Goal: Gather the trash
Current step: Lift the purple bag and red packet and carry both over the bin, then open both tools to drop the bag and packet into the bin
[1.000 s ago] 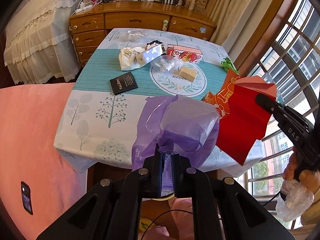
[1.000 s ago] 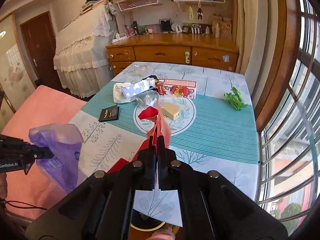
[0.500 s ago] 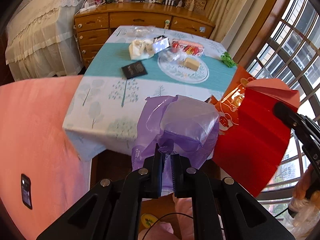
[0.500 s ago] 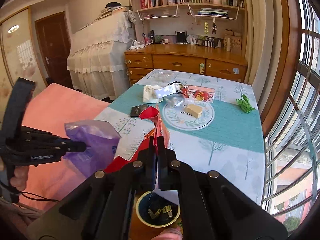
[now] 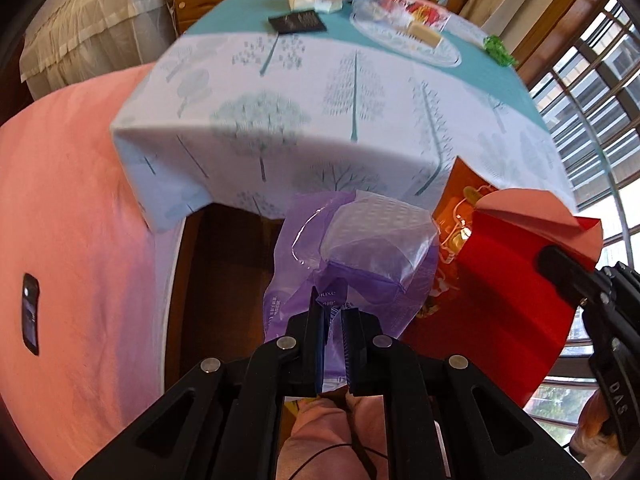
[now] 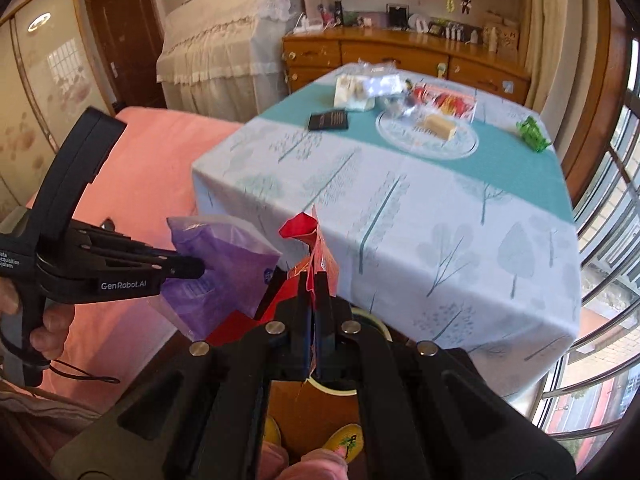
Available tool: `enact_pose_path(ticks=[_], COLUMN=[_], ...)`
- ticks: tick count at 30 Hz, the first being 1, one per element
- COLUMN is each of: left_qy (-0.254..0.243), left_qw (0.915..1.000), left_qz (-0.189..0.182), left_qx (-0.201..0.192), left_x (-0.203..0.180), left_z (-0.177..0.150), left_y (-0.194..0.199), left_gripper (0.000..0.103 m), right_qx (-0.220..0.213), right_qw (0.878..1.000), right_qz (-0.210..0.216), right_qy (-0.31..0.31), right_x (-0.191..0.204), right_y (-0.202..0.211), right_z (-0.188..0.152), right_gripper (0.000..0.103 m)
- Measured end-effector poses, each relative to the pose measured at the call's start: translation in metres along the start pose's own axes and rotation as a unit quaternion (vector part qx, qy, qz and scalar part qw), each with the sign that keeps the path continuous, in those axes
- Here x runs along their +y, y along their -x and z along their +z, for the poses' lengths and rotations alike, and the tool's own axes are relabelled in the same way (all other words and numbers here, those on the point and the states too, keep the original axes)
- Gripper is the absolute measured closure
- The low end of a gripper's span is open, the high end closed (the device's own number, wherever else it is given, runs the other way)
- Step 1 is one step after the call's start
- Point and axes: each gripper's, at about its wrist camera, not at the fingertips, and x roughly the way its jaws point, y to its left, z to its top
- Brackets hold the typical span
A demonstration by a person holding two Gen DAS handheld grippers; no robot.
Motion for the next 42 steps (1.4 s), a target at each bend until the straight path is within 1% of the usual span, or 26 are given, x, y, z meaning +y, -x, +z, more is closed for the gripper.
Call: enact_pose_path(ticks=[2,3,5,7,10,13,15,18,22,26,28,29,32,33,34,35,36,37,38,39,42], left_qy=[0.009,0.016,0.023,0.03,0.037,0.044,0.039,0.028,0.011,-0.008,-0.015,-0.016,-0.009,-0.008,-0.012,-0.015,-0.02,-0.024,-0.028,-0.03,-0.035], left_qw=[0.9999,0.9998,0.9995,0.9989,0.9983,0.9981,0.9984,0.9991,0.9995,0.9995,0.9994,0.9994,0.9996,0.9997,0.9997,0.9997,0.9996,0.9995,0.9994,0.9993,0.999], left_qz=[0.006,0.01,0.021,0.034,0.043,0.038,0.034,0.024,0.017,0.023,0.027,0.026,0.021,0.018,0.018,0.018,0.02,0.02,0.019,0.018,0.018], left_qx=[0.005,0.006,0.007,0.008,0.012,0.02,0.022,0.022,0.025,0.02,0.017,0.017,0.015,0.011,0.006,0.0,-0.005,-0.008,-0.011,-0.014,-0.023], left_x=[-0.001,0.001,0.003,0.005,0.008,0.01,0.006,-0.001,-0.009,-0.014,-0.012,-0.011,0.0,0.001,0.0,0.0,-0.001,-0.002,-0.004,-0.005,-0.007], left_z=[-0.001,-0.005,-0.009,-0.014,-0.02,-0.027,-0.032,-0.038,-0.043,-0.046,-0.046,-0.047,-0.046,-0.046,-0.047,-0.048,-0.048,-0.05,-0.051,-0.053,-0.06], left_y=[-0.028,-0.05,-0.085,-0.128,-0.189,-0.252,-0.289,-0.329,-0.376,-0.405,-0.413,-0.416,-0.417,-0.414,-0.411,-0.405,-0.4,-0.393,-0.39,-0.384,-0.368], left_gripper=[0.096,0.096,0.096,0.096,0.096,0.096,0.096,0.096,0.095,0.095,0.093,0.09,0.076,0.071,0.068,0.063,0.056,0.051,0.042,0.038,0.038], right_qx=[0.009,0.012,0.016,0.018,0.026,0.038,0.043,0.049,0.053,0.059,0.067,0.078,0.106,0.112,0.115,0.118,0.12,0.118,0.113,0.111,0.103], right_qw=[1.0,1.0,0.999,0.998,0.998,0.997,0.997,0.997,0.998,0.998,0.997,0.997,0.994,0.994,0.993,0.993,0.993,0.993,0.994,0.994,0.994], right_qz=[0.002,0.001,-0.01,-0.017,-0.026,-0.036,-0.045,-0.049,-0.046,-0.036,-0.028,-0.023,-0.008,-0.007,-0.006,-0.004,-0.003,-0.001,-0.001,-0.003,-0.008], right_qy=[0.008,0.018,0.039,0.057,0.06,0.05,0.045,0.027,0.009,0.015,0.016,0.018,0.017,0.015,0.015,0.011,0.004,-0.002,-0.007,-0.01,-0.024], right_x=[-0.005,-0.007,-0.011,-0.017,-0.032,-0.048,-0.059,-0.078,-0.101,-0.112,-0.118,-0.119,-0.118,-0.117,-0.116,-0.117,-0.118,-0.117,-0.116,-0.114,-0.11], right_y=[-0.027,-0.046,-0.082,-0.125,-0.189,-0.252,-0.289,-0.334,-0.379,-0.411,-0.422,-0.428,-0.436,-0.437,-0.437,-0.436,-0.433,-0.43,-0.424,-0.417,-0.399], right_z=[-0.016,-0.027,-0.046,-0.071,-0.107,-0.142,-0.163,-0.191,-0.219,-0.239,-0.242,-0.245,-0.253,-0.256,-0.26,-0.261,-0.262,-0.261,-0.259,-0.257,-0.249], right_gripper=[0.103,0.103,0.103,0.103,0.103,0.103,0.103,0.103,0.103,0.103,0.103,0.103,0.103,0.099,0.096,0.081,0.06,0.053,0.051,0.051,0.051])
